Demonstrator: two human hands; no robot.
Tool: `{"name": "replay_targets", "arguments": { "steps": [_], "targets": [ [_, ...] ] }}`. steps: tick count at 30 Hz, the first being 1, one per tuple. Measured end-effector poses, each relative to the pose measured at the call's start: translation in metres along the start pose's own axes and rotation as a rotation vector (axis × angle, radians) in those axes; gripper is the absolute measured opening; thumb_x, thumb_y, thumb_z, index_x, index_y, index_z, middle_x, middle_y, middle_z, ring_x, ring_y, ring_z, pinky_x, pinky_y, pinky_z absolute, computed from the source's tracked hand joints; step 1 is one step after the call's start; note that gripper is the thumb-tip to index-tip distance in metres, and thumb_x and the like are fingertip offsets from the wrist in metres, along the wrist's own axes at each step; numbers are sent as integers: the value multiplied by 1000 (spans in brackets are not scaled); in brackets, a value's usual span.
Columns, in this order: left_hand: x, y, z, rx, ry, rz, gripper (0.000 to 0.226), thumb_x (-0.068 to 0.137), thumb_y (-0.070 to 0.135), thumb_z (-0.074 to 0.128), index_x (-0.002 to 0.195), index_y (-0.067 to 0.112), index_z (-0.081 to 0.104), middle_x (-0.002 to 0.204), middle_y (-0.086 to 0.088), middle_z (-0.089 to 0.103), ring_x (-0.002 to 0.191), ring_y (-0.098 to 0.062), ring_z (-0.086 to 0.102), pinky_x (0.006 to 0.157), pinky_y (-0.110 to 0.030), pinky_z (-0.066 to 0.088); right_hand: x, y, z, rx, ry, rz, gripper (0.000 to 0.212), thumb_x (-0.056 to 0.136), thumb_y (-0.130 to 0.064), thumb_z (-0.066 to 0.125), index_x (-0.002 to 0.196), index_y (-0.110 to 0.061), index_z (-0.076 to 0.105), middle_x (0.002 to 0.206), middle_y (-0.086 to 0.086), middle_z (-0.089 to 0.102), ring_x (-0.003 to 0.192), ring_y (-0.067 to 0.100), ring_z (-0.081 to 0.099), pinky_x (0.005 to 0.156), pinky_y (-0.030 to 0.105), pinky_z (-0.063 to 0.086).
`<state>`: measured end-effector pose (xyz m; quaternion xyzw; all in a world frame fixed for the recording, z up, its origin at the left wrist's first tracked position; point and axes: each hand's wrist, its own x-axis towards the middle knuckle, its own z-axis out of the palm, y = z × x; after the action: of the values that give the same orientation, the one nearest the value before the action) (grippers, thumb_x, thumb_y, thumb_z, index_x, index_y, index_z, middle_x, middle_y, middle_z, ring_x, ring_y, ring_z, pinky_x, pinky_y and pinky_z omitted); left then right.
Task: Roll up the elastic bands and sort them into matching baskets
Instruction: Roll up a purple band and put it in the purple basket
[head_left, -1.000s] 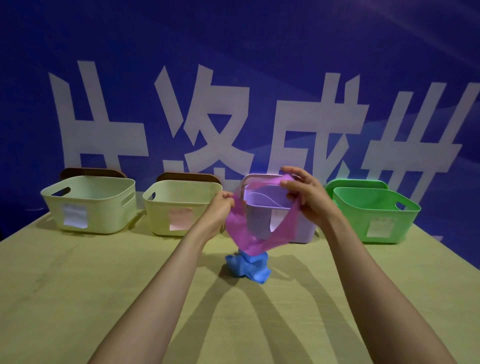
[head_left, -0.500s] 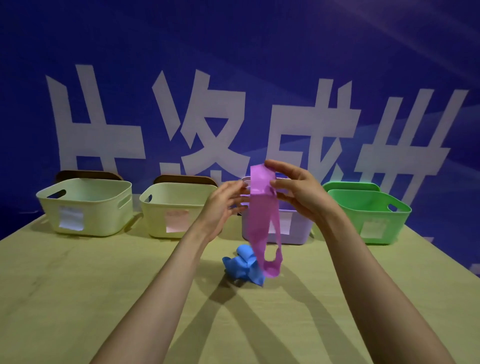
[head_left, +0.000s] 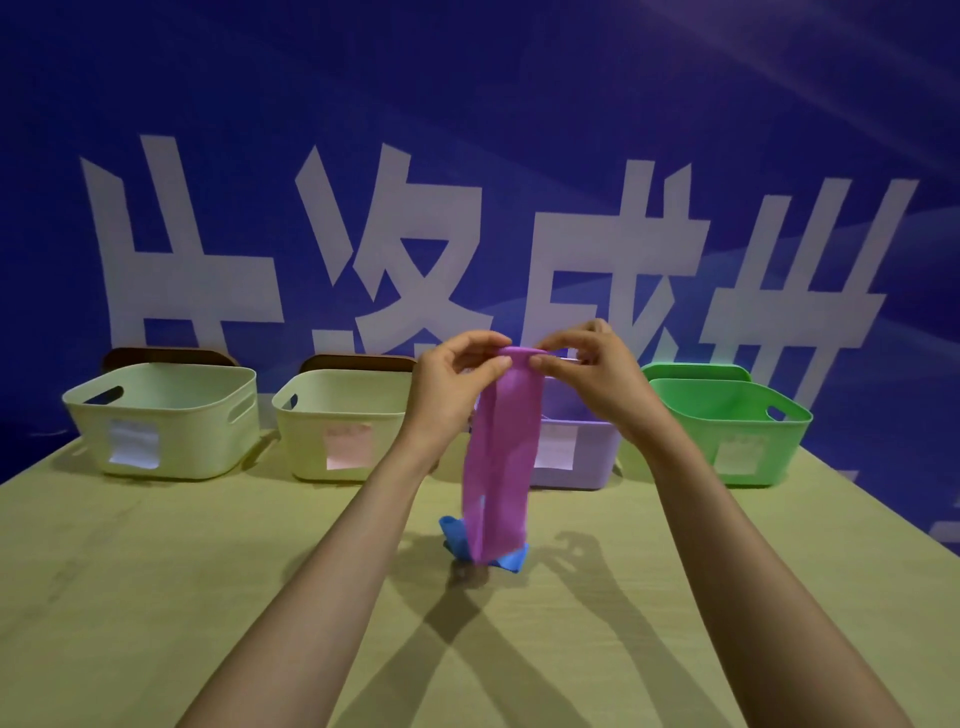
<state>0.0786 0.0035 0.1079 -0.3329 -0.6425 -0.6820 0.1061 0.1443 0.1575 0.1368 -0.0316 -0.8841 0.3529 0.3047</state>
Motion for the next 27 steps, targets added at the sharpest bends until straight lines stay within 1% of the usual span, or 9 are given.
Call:
{"name": "replay_targets", "arguments": {
  "steps": [4, 7, 9, 11, 13, 15, 19, 23, 27],
  "targets": [
    [2, -3, 4, 119, 161, -9, 27, 81, 24, 74, 104, 28, 59, 106, 0, 49, 87, -3, 52, 75, -12, 47, -2, -4, -5, 301, -94, 16, 4, 89, -18, 64, 93, -17, 65, 87, 4, 62, 77, 12, 60, 70, 27, 50],
    [-3, -3, 8, 103, 220, 61, 16, 85, 20, 70, 94, 21, 58, 101, -4, 55, 82, -6, 55, 72, -13, 46, -3, -6, -6, 450, -131, 42, 18, 91, -9, 60, 109, -13, 59, 86, 10, 58, 74, 16, 63, 67, 27, 55],
    [-7, -2, 10, 39, 140, 73, 6, 87, 25, 66, 86, 22, 62, 92, -2, 63, 82, -9, 59, 72, -16, 48, -3, -10, -7, 499, -149, 48, 13, 92, -7, 58, 105, -7, 60, 89, 16, 59, 76, 21, 63, 68, 29, 57],
    [-11, -3, 12, -11, 5, 39, 9, 82, 33, 70, 87, 26, 66, 89, 3, 68, 87, -11, 63, 77, -23, 52, -4, -12, -10, 530, -166, 58, 11, 92, -11, 59, 101, -5, 64, 90, 16, 63, 78, 22, 63, 69, 27, 56],
    [-12, -3, 12, -24, -76, 6, 20, 75, 31, 78, 90, 28, 67, 92, 3, 71, 92, -15, 67, 83, -30, 54, -5, -14, -12, 486, -183, 44, 16, 93, -18, 59, 102, -8, 67, 92, 14, 67, 82, 21, 65, 75, 28, 57],
    [-11, -4, 12, -31, -85, -13, 21, 77, 18, 77, 92, 27, 65, 92, 3, 72, 91, -14, 68, 84, -31, 55, -6, -17, -14, 396, -197, 9, 21, 94, -22, 57, 106, -10, 68, 95, 12, 69, 85, 20, 65, 79, 28, 56],
    [-8, -3, 11, -76, -92, -71, 22, 89, 2, 62, 107, 15, 67, 98, -5, 72, 92, -14, 69, 85, -30, 56, -6, -17, -17, 280, -141, -77, 18, 95, -17, 56, 108, -16, 68, 85, 8, 60, 72, 12, 51, 66, 21, 46],
    [-5, 2, 8, -141, -138, -126, 22, 91, 1, 57, 108, 10, 67, 97, -6, 71, 89, -13, 68, 82, -29, 56, 1, -3, -16, -13, -71, -122, 26, 84, -26, 69, 109, -24, 66, 105, 1, 54, 89, 9, 50, 74, 17, 42],
    [-5, 2, 5, -164, -151, -131, 22, 89, 5, 62, 107, 17, 61, 104, -9, 71, 96, -19, 68, 83, -29, 56, 0, 1, -8, 97, -72, -105, 9, 87, -20, 66, 95, -18, 69, 88, 0, 66, 84, 13, 60, 75, 26, 49]
  ]
}}
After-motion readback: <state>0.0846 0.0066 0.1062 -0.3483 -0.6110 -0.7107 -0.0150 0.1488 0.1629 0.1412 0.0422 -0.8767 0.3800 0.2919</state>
